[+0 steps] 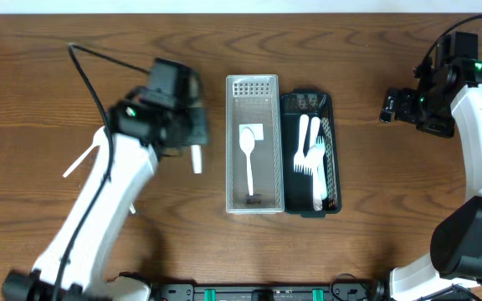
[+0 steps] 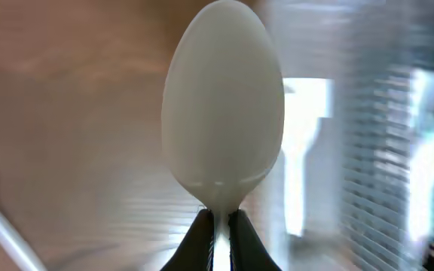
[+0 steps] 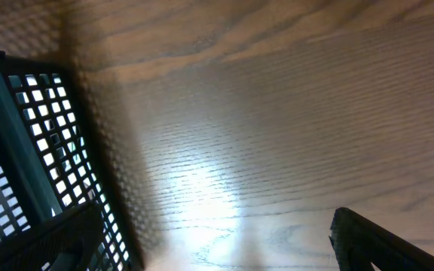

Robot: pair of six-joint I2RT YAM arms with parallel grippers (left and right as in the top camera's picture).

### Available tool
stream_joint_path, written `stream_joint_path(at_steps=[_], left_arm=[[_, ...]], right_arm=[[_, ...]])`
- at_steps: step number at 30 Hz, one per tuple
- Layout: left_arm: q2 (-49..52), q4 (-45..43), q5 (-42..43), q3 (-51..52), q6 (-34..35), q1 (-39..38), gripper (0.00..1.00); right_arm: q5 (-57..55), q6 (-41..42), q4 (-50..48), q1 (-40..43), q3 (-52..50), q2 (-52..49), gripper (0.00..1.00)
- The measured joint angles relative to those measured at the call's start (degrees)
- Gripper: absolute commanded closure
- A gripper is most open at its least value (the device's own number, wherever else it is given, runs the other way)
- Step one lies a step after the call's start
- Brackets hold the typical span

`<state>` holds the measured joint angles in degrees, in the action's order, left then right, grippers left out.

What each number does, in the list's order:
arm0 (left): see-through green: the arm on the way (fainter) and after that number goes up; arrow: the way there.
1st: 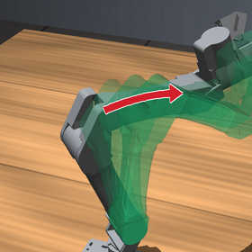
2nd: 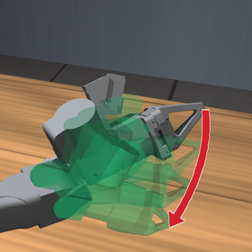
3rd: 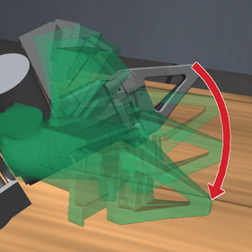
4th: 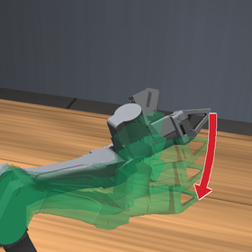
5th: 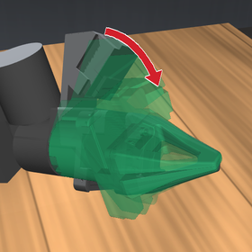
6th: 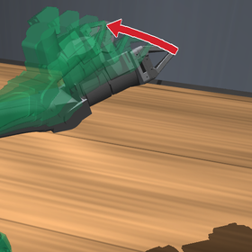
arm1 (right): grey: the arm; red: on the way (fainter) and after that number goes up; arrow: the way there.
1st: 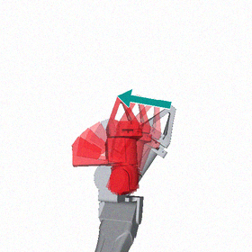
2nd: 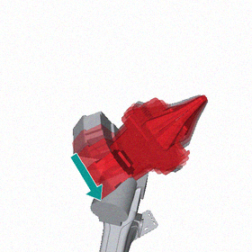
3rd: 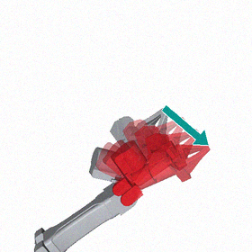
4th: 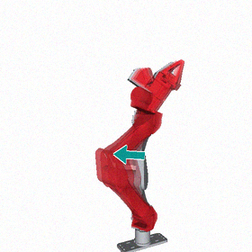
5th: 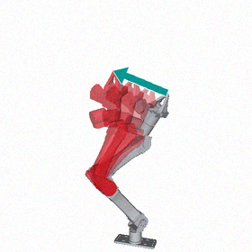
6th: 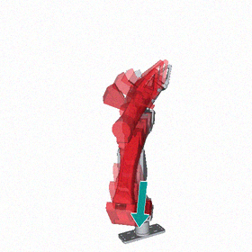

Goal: Pack container
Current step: 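Lower the second spoon into the silver caddy and release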

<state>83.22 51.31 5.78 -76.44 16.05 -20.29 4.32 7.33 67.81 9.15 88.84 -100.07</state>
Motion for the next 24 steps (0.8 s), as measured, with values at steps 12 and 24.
stream_joint_path(at_steps=[12,24], left_arm=[[12.13,-6.45,-0.15,0.0,1.05,-13.38,0.94],[17.11,-6.43,-0.15,0.0,0.52,-15.17,0.4]], right_arm=[[0.0,0.0,0.02,0.0,0.0,0.0,0.01],[0.0,-0.02,0.02,0.0,0.0,0.0,0.01]])
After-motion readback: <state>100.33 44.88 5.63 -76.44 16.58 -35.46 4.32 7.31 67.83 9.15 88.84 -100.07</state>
